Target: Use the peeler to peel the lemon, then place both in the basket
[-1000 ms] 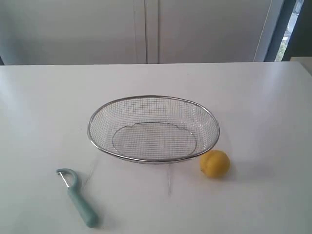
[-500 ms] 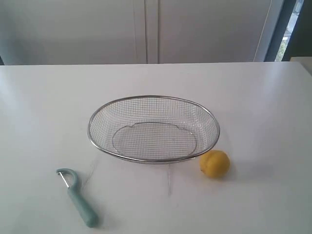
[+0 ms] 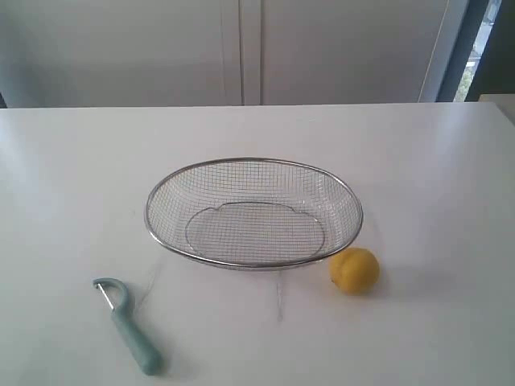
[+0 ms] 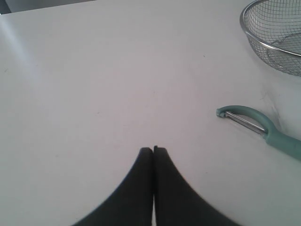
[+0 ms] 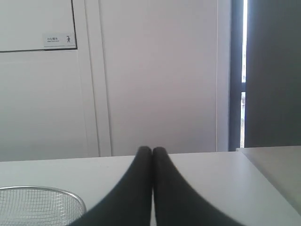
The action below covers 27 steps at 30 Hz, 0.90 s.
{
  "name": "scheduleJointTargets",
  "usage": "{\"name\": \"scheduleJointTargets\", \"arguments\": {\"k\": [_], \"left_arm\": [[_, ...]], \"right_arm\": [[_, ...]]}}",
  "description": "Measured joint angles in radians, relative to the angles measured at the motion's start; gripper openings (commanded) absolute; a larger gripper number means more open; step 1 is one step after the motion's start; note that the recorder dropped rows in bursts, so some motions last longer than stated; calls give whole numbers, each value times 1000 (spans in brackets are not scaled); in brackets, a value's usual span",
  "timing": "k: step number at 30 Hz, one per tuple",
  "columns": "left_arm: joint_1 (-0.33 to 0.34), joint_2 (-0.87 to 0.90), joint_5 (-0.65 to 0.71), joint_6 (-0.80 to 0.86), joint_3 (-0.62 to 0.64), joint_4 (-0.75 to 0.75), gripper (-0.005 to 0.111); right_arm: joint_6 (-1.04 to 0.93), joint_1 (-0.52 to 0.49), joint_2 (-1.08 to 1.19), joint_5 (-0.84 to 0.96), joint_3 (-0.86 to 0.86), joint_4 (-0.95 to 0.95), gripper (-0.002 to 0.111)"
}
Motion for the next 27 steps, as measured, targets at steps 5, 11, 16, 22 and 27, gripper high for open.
{"name": "scheduleJointTargets", "arguments": {"k": [5,11,16,22,27], "left_arm": [[0,0,0,0,0,0,0],[0,0,0,0,0,0,0],[0,0,0,0,0,0,0],[0,0,0,0,0,0,0],[0,0,0,0,0,0,0]], "right_arm": [[2,0,0,-10,0,0,0],[4,0,-2,-93,0,0,0],[4,0,-2,-315,0,0,0],[4,0,-2,-544,0,89,0],[4,0,-2,-592,0,252,0]]}}
